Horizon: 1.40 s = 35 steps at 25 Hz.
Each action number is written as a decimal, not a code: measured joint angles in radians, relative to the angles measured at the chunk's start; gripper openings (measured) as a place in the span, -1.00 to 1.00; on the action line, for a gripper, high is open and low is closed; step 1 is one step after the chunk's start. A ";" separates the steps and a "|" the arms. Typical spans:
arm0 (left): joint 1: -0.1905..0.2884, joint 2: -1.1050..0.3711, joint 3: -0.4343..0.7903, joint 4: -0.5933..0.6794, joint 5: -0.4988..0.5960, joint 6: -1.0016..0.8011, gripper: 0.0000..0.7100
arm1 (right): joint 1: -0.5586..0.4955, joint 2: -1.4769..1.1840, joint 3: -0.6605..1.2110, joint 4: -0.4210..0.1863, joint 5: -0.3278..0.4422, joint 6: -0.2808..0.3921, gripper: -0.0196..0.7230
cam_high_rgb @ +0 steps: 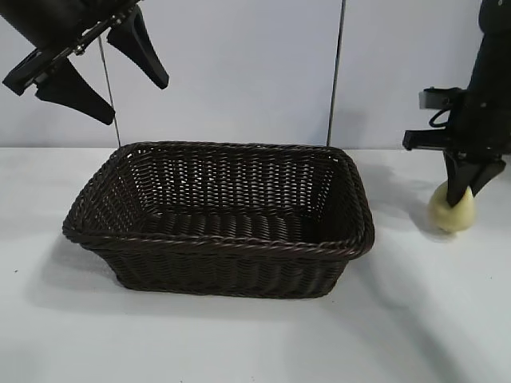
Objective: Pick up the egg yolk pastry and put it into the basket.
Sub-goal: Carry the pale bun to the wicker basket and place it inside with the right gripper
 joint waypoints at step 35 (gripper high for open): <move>0.000 0.000 0.000 0.000 0.021 0.024 0.52 | 0.423 0.074 0.000 0.103 -0.039 0.014 -0.85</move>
